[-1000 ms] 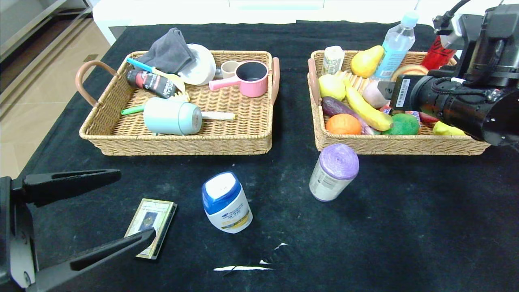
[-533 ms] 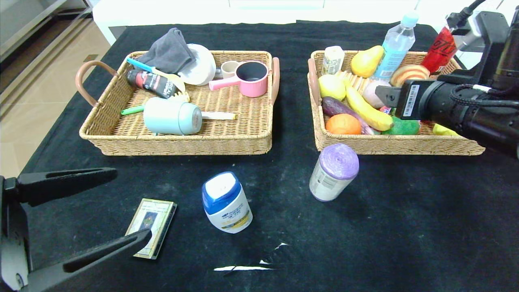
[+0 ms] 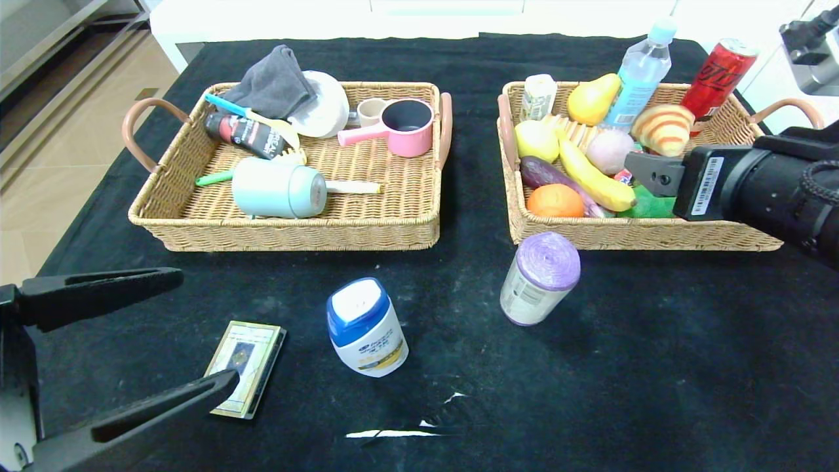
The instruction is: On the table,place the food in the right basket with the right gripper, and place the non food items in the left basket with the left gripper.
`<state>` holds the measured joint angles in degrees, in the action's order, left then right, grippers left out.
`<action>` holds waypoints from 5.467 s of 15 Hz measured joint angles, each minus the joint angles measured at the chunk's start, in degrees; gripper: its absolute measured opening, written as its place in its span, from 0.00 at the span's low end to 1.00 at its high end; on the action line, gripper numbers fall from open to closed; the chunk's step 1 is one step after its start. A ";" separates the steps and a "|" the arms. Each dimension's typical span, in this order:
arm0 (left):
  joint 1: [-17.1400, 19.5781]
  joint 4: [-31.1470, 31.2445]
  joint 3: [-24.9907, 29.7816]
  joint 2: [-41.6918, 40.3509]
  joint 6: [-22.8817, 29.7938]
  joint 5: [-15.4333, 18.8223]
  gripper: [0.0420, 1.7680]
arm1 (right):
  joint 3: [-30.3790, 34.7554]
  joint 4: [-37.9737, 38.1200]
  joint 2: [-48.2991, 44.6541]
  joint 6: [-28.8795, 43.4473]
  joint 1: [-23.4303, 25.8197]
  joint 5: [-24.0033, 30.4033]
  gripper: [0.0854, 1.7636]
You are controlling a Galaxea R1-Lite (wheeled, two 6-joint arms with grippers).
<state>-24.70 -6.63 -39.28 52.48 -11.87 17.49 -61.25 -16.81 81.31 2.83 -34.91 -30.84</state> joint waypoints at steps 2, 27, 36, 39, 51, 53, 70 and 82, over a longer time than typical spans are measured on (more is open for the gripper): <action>0.01 0.00 -0.11 0.05 0.06 0.00 0.97 | 2.54 0.06 -1.96 -0.71 -0.33 0.39 0.95; 0.00 0.02 -0.30 -0.69 -0.16 -0.82 0.97 | -14.03 21.93 10.01 13.21 -20.46 -13.12 0.96; 0.01 0.05 -0.05 -0.44 -0.17 -0.85 0.97 | -14.96 21.80 14.91 17.98 -17.53 -11.52 0.96; 0.01 0.02 0.01 -0.34 -0.17 -0.83 0.97 | -15.02 21.69 16.43 18.91 -17.23 -11.41 0.96; 0.01 0.10 0.09 -0.17 -0.26 -0.82 0.97 | -16.53 21.41 19.87 21.33 -14.88 -8.07 0.56; 0.01 0.10 0.09 -0.17 -0.28 -0.82 0.97 | -16.53 21.43 19.87 21.26 -14.99 -8.16 0.52; 0.01 0.02 -0.09 -0.66 -0.63 -0.82 0.97 | -32.91 22.26 28.00 13.98 -24.92 -8.42 0.48; 0.00 0.10 -0.07 -1.49 -0.91 -0.79 0.97 | -36.07 21.96 33.00 14.07 -24.59 -9.26 0.55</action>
<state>-24.70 -6.53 -39.35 50.99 -12.79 16.70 -97.32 5.14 114.31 16.90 -59.50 -40.11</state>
